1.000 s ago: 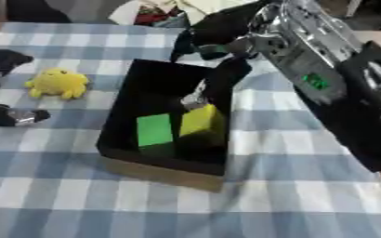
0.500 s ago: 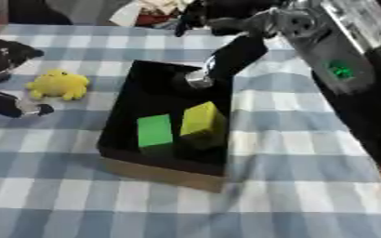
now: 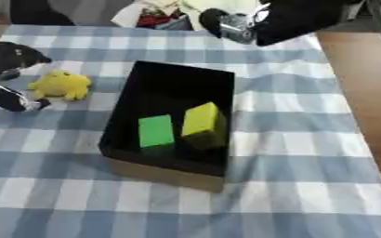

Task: Pick up objects on the table and place them in the box.

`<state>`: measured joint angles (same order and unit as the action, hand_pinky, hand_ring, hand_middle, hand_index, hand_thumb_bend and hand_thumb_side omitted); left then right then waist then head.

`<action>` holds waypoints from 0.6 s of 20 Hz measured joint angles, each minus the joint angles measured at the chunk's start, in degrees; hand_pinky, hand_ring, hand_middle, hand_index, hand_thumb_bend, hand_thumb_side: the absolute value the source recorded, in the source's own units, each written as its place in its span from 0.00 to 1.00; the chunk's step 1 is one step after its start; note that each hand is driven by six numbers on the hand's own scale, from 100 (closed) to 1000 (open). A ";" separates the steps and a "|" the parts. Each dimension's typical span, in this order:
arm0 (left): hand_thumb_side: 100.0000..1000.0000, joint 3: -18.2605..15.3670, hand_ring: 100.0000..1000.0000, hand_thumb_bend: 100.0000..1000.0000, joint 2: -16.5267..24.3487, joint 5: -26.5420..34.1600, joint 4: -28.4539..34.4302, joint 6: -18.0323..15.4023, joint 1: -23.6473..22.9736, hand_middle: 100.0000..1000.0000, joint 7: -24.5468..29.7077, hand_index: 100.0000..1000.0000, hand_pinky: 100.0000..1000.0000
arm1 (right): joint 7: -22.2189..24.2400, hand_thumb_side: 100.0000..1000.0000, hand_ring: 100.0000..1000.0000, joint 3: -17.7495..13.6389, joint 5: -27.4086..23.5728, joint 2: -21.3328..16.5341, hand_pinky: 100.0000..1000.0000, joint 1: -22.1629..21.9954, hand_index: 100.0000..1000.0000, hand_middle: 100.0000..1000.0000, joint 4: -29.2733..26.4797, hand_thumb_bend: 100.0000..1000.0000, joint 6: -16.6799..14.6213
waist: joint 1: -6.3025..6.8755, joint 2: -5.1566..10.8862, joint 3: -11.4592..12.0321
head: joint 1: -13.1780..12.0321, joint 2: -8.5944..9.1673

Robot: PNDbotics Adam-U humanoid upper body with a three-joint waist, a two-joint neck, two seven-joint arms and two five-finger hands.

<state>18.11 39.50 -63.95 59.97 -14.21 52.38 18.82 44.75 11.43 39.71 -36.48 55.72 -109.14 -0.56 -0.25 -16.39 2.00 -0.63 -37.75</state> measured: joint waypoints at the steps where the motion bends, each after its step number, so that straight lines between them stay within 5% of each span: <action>1: 0.53 -0.31 0.94 0.32 -0.33 0.12 -0.73 -0.06 0.48 0.86 0.92 0.97 0.94 | -0.63 1.00 0.96 -0.60 -0.47 -0.07 0.99 -0.41 0.94 0.88 -0.26 0.17 0.61 | 0.00 0.00 -0.02 | -0.06 0.00; 12: 0.54 -2.26 0.94 0.32 -1.94 2.02 -0.58 3.46 2.91 0.87 11.81 0.98 0.95 | -5.89 1.00 0.96 -4.29 -2.94 -0.12 0.98 -3.30 0.94 0.86 -1.01 0.12 4.78 | -0.05 -0.78 -0.41 | -0.62 0.21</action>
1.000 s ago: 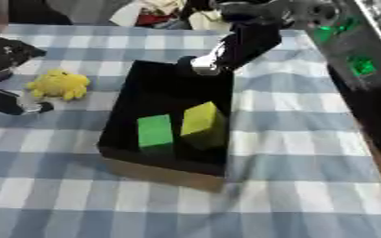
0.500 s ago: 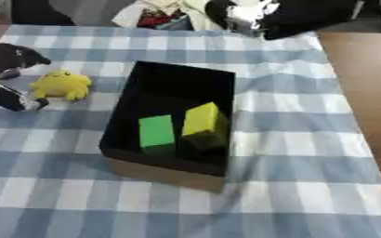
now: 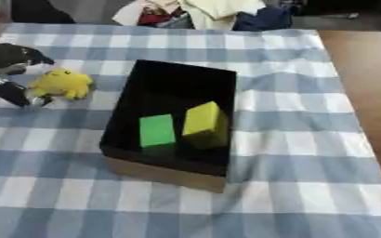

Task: Pick up objects on the table and place them in the box.

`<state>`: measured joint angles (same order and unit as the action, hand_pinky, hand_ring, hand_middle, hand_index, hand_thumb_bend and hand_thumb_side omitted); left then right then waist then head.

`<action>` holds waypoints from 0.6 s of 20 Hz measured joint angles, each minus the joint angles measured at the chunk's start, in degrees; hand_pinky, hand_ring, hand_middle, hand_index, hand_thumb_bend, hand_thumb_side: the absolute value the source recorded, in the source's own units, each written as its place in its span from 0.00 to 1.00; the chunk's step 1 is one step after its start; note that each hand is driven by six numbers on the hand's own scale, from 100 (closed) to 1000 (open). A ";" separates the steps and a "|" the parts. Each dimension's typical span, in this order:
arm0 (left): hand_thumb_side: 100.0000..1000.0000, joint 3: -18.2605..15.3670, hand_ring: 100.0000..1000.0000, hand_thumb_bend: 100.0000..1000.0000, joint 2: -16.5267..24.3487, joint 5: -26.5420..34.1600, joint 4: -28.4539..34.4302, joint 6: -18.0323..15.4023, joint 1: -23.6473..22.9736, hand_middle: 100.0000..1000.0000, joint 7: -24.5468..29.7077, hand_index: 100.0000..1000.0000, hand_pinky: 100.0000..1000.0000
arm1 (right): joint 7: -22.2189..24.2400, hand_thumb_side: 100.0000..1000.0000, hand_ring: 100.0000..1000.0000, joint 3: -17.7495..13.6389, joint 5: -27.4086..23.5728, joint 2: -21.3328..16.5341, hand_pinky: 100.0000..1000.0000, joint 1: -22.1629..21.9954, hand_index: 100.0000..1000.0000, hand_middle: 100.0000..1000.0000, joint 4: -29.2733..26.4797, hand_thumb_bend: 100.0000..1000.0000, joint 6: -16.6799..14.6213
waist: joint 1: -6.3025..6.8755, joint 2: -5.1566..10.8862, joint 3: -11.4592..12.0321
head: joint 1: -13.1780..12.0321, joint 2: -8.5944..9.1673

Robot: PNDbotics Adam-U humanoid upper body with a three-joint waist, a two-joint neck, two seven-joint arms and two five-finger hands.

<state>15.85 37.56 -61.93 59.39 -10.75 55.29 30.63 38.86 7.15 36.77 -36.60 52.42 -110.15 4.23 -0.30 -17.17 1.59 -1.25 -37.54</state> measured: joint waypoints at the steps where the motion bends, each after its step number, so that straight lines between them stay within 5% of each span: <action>1: 0.54 -0.13 0.94 0.32 -0.06 0.31 0.50 0.41 0.27 0.87 1.03 0.98 0.95 | -0.14 1.00 0.96 -0.12 -0.01 -0.01 0.98 -0.08 0.94 0.86 0.00 0.12 0.14 | 0.01 -0.13 0.00 | -0.08 0.06; 12: 0.52 -0.51 0.95 0.34 -1.14 1.42 4.97 3.58 2.08 0.87 12.38 0.98 0.96 | -0.88 1.00 0.95 -0.80 -0.01 0.01 0.98 -0.52 0.94 0.85 0.03 0.11 0.88 | 0.19 -1.24 -0.60 | -0.69 0.77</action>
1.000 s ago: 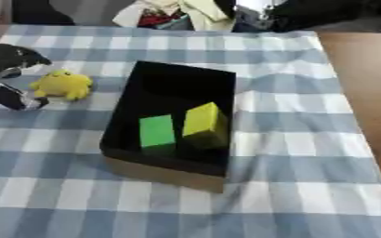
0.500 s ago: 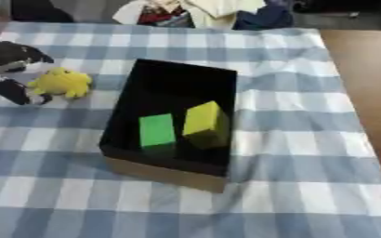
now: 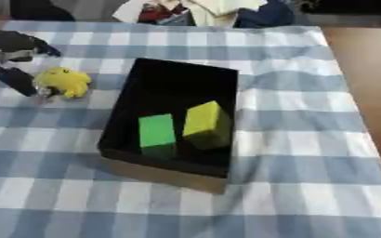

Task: Pick up objects on the table and place them in the box.

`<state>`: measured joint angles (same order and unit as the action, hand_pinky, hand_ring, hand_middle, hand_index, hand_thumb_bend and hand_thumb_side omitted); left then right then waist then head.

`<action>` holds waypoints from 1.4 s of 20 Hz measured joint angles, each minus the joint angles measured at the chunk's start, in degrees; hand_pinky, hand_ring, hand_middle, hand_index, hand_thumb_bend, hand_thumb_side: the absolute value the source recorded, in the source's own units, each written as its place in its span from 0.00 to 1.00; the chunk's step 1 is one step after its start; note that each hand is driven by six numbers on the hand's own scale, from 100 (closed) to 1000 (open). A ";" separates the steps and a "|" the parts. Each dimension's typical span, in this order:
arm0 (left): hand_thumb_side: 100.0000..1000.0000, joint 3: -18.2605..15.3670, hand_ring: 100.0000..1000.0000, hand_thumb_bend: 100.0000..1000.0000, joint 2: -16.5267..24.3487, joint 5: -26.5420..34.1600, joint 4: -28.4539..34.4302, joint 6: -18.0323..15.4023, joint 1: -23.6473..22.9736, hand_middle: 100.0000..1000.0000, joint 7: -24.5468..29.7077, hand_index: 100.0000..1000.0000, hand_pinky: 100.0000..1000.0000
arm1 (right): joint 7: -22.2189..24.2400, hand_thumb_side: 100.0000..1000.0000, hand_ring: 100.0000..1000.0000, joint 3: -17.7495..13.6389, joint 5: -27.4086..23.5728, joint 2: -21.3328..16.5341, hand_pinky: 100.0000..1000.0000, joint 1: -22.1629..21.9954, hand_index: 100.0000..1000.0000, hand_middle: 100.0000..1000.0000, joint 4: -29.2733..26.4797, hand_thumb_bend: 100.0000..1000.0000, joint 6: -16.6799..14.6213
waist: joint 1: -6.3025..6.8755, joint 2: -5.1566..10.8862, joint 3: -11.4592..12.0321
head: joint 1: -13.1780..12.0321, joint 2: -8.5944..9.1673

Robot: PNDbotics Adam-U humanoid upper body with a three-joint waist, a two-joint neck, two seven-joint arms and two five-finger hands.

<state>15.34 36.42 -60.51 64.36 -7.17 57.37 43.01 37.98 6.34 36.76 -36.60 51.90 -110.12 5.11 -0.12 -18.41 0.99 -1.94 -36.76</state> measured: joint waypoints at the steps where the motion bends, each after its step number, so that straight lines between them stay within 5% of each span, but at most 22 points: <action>1: 0.52 -0.06 0.95 0.34 -0.17 -0.10 0.31 0.17 0.05 0.87 1.06 0.98 0.95 | -0.11 1.00 0.96 -0.03 0.00 0.01 0.98 -0.01 0.94 0.85 0.00 0.11 0.06 | 0.00 -0.11 -0.11 | -0.03 0.08; 12: 0.49 -0.43 0.93 0.30 -0.67 -0.73 3.14 1.86 0.09 0.83 8.59 0.95 0.93 | -0.89 1.00 0.95 -0.68 0.00 0.21 0.98 -0.47 0.94 0.85 0.00 0.09 0.60 | 0.00 -0.79 -0.34 | -0.26 0.58; 13: 0.47 -0.44 0.91 0.18 -0.67 -0.84 3.21 1.91 0.09 0.81 8.65 0.92 0.90 | -0.95 1.00 0.95 -0.69 0.00 0.32 0.98 -0.48 0.94 0.85 0.00 0.08 0.65 | 0.00 -0.81 -0.34 | -0.26 0.59; 20: 0.39 -0.47 0.87 0.12 -0.68 -1.22 4.87 2.35 0.09 0.75 8.95 0.84 0.86 | -1.35 1.00 0.95 -1.05 0.00 0.79 0.98 -1.02 0.94 0.84 0.00 0.07 1.06 | -0.02 -0.84 -0.32 | -0.25 0.61; 28: 0.37 -0.24 0.89 0.22 -0.68 -4.98 4.78 0.66 -0.92 0.80 8.90 0.92 0.86 | -1.52 1.00 0.95 -1.50 -0.04 1.03 0.98 -1.47 0.93 0.84 -0.01 0.07 1.22 | -0.42 -0.84 -0.46 | -0.25 1.08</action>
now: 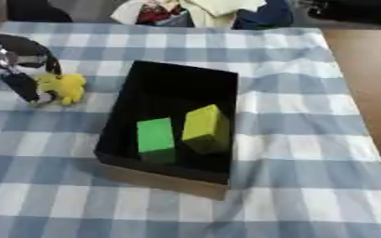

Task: Pick up objects on the table and place them in the box.

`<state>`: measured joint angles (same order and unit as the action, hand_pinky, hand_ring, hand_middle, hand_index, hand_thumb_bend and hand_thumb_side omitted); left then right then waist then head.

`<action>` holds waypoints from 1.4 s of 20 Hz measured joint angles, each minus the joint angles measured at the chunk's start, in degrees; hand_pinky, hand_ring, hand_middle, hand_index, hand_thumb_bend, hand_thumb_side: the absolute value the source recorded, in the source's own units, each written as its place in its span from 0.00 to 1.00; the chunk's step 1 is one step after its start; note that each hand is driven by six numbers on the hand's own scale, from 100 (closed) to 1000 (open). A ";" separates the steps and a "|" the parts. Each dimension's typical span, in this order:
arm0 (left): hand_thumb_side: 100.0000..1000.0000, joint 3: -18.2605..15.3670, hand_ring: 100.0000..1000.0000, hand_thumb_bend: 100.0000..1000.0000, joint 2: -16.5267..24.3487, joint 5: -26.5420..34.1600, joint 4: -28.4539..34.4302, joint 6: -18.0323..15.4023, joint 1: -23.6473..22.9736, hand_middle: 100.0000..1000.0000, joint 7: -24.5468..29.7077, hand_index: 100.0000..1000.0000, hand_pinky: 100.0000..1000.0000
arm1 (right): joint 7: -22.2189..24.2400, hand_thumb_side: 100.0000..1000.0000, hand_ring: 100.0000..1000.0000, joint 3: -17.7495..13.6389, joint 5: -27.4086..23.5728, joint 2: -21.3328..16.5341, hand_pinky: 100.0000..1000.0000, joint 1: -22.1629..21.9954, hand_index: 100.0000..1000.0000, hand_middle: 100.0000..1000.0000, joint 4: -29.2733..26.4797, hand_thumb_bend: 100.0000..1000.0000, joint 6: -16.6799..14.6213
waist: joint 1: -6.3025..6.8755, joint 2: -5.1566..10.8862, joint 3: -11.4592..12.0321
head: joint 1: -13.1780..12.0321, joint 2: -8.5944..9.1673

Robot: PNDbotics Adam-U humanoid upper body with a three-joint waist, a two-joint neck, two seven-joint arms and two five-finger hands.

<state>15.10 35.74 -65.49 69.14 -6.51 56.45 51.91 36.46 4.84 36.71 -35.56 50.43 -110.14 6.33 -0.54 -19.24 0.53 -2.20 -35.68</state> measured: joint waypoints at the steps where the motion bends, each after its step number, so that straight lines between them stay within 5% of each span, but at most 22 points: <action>1: 0.37 0.11 0.89 0.23 0.00 -0.30 -0.12 -0.24 -0.04 0.80 0.00 0.92 0.86 | 0.00 1.00 0.95 -0.06 -0.01 0.02 0.98 0.00 0.93 0.84 0.00 0.07 0.01 | -0.01 0.00 0.03 | 0.00 0.00; 9: 0.42 0.21 0.89 0.29 -0.01 -1.30 -0.65 -1.08 -0.11 0.79 -0.07 0.95 0.86 | 0.05 1.00 0.95 -0.23 -0.19 0.46 0.98 -0.03 0.93 0.84 0.00 0.06 0.06 | -0.01 -0.05 0.12 | 0.01 0.04; 15: 0.42 0.16 0.84 0.14 -0.26 -2.08 -0.36 -0.77 -0.43 0.71 -0.06 0.87 0.81 | 0.27 1.00 0.95 -0.32 -0.34 0.54 0.98 -0.50 0.92 0.83 0.00 0.06 0.26 | -0.15 -0.22 0.12 | 0.05 0.50; 21: 0.37 0.15 0.81 0.22 -0.46 -4.87 0.69 0.05 -0.75 0.66 -1.93 0.83 0.79 | 0.17 1.00 0.95 -0.63 -0.36 0.95 0.98 -0.54 0.92 0.83 -0.01 0.05 0.34 | -0.18 -0.46 0.07 | 0.06 0.79; 28: 0.31 0.14 0.73 0.11 -0.71 -8.83 0.56 -0.52 -1.42 0.54 -7.39 0.72 0.69 | -0.03 1.00 0.95 -0.96 -0.36 1.02 0.98 -0.55 0.92 0.83 -0.33 0.05 0.46 | -0.34 -0.52 0.03 | 0.06 1.04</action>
<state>15.23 35.03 -74.32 69.70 -7.04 55.03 44.52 36.43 3.88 36.36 -34.54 49.88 -110.46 6.79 -0.87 -19.77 0.56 -2.14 -34.65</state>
